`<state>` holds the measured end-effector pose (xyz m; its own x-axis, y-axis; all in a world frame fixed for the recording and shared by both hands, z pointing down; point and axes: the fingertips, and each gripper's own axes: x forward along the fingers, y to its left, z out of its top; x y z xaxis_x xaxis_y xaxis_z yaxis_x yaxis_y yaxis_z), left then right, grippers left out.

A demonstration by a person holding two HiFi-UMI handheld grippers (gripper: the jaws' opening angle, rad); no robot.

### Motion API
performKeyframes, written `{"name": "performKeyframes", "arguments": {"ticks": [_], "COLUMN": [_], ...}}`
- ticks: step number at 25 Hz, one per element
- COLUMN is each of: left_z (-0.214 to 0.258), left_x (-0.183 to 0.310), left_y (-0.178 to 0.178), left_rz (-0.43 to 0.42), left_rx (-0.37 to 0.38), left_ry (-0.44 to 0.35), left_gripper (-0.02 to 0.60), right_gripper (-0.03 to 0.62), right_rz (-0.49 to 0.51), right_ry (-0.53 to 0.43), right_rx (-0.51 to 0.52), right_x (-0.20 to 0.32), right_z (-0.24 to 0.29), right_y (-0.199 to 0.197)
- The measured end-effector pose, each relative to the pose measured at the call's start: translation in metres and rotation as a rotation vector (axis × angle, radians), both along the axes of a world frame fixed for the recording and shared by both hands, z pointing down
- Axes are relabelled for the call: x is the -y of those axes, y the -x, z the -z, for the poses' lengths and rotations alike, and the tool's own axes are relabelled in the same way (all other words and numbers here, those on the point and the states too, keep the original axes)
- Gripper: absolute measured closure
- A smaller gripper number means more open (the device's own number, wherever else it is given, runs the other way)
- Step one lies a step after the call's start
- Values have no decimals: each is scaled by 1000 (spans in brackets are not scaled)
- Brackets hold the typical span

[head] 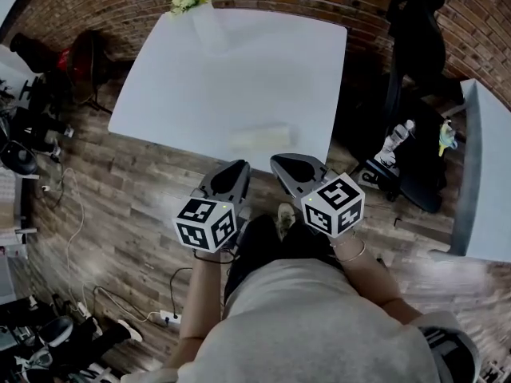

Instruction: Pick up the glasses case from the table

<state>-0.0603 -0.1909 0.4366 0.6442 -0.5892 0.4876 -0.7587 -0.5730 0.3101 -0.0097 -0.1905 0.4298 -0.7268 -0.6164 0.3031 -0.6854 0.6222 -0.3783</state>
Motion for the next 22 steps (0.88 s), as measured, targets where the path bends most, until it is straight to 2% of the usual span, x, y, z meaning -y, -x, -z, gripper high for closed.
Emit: {"name": "performKeyframes", "arguments": {"ticks": [9, 13, 19, 21, 22], "left_z": [-45, -54, -66, -71, -73], "left_x": [8, 29, 55, 62, 65], "left_y": [-12, -20, -22, -24, -25], "left_rz": [-57, -72, -160, -182, -197], "left_rx": [74, 74, 166, 178, 191], "left_ry": [82, 102, 69, 70, 68], "left_gripper": [572, 571, 571, 542, 486], "right_gripper": [595, 595, 595, 595, 595], "right_rz": [-81, -127, -184, -200, -205], "right_ry": [79, 85, 113, 118, 122], "right_rx": [-13, -1, 18, 17, 14], "right_x": [10, 26, 42, 45, 45], "right_z": [-37, -44, -49, -52, -55], "right_y": [-21, -32, -36, -37, -38]}}
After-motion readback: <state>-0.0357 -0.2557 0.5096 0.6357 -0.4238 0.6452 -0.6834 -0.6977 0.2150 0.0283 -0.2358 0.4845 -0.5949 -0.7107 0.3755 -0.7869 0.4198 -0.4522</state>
